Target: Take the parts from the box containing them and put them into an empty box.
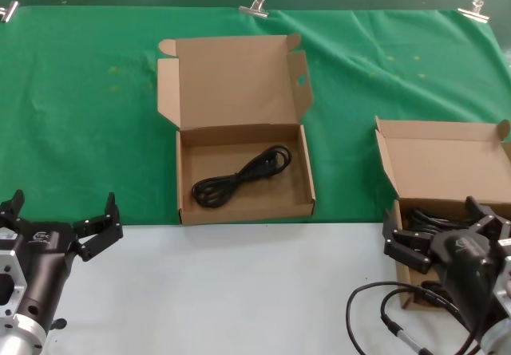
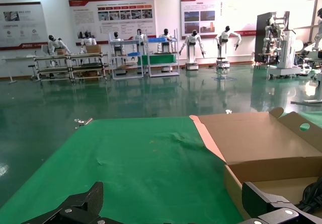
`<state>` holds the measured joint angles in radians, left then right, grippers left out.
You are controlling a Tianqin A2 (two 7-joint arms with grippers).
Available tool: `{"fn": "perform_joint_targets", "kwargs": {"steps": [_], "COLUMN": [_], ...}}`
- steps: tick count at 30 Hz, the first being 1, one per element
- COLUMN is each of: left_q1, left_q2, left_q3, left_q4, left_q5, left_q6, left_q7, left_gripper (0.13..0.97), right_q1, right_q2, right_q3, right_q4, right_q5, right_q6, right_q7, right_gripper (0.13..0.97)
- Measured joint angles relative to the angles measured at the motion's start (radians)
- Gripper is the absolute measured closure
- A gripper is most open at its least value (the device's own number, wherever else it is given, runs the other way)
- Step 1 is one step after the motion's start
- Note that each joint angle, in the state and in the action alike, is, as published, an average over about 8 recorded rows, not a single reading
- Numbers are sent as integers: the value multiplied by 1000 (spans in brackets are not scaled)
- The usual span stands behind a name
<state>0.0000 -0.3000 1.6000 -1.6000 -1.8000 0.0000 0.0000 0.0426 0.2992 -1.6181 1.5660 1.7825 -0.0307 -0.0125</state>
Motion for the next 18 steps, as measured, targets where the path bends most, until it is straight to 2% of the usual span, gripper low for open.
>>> {"fn": "perform_joint_targets", "kwargs": {"steps": [18], "left_q1": [0], "left_q2": [0], "left_q3": [0], "left_q4": [0], "left_q5": [0], "left_q6": [0], "left_q7": [0], "left_gripper": [132], "right_q1": [0], "right_q2": [0], "right_q3": [0], "right_q4": [0], "right_q5": [0], "right_q6": [0], "right_q7": [0], "right_gripper": [129]}}
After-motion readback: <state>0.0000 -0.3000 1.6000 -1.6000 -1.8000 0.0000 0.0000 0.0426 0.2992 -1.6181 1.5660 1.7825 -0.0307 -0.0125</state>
